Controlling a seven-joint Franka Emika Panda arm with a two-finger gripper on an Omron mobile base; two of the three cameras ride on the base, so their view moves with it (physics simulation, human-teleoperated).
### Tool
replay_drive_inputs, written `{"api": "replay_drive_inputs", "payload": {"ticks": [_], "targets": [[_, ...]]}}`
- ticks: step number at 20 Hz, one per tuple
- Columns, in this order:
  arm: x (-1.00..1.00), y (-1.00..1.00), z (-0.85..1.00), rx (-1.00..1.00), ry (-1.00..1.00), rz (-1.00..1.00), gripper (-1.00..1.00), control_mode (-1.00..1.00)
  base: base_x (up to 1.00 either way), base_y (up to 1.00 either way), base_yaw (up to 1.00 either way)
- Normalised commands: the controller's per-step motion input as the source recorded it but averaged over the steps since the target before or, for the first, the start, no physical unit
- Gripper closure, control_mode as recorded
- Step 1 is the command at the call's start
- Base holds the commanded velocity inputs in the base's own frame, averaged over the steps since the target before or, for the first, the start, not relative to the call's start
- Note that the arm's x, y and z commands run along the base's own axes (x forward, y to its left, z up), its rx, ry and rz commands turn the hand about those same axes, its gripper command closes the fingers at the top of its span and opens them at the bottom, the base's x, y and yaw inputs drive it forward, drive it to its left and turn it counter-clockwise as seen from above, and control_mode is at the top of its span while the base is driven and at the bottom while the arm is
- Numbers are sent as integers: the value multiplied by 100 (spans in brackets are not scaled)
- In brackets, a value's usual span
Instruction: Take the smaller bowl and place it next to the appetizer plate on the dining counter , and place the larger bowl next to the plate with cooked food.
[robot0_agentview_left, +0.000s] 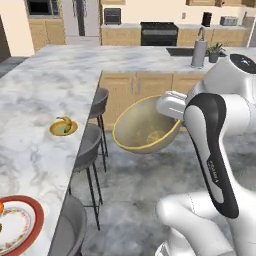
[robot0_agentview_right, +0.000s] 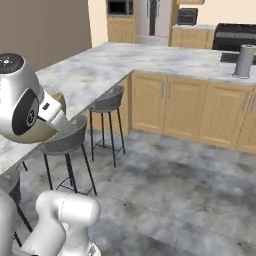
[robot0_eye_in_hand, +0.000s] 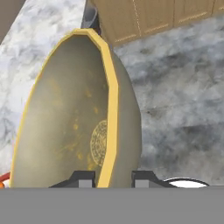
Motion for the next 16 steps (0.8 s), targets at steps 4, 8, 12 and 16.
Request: {"api": "replay_drive_inputs", "payload": {"ticks": [4,8,12,16], "targets": [[0,0,0,0,0,0,100,100,100,0,65],[0,0,0,0,0,0,100,100,100,0,65],[0,0,0,0,0,0,100,100,100,0,66],[0,0,0,0,0,0,100,100,100,1,67]]}}
